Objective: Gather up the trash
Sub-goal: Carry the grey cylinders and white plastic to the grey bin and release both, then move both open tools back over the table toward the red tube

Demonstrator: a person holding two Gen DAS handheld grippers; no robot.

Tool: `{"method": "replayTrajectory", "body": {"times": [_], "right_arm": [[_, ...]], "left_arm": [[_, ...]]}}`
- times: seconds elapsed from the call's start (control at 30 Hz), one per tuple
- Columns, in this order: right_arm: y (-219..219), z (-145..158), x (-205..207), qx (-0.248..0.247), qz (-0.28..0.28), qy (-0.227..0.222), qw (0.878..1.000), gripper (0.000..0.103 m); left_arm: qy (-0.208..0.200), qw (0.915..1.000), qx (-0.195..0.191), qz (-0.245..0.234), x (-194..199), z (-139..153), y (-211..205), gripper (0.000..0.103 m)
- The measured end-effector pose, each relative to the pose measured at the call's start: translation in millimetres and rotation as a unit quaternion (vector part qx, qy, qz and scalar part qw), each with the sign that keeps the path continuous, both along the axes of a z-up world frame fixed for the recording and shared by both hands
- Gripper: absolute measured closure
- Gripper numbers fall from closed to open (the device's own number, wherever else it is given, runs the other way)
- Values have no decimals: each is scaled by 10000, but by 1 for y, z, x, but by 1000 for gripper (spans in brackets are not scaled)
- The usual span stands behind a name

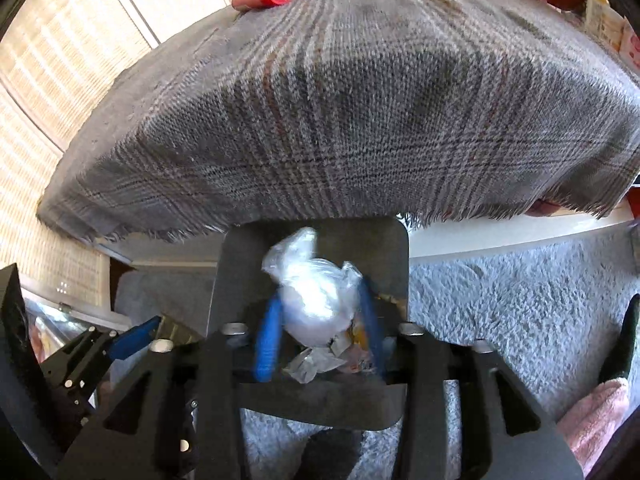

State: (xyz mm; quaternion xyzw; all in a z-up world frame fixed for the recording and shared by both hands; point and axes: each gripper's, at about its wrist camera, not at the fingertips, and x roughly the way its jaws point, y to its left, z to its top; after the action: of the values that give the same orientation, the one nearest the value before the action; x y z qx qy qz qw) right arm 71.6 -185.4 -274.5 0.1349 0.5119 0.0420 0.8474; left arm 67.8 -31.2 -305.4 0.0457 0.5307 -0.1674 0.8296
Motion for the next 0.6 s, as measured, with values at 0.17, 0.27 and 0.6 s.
{"method": "replayTrajectory", "body": {"times": [0.17,0.27,0.6], "right_arm": [[-7,6,0,36,-106,-69,9999,40],[-10,10,-2,56,-195,-104,9997,35],[-26,25,-8,97,-511,-294,9982,10]], "left_arm": [[-36,10000,-29,-44,-3,7,0,34],[-155,9999,-6,-33,-5,14,0,23],[-305,9995,-53,111,-10,31,8,8]]}}
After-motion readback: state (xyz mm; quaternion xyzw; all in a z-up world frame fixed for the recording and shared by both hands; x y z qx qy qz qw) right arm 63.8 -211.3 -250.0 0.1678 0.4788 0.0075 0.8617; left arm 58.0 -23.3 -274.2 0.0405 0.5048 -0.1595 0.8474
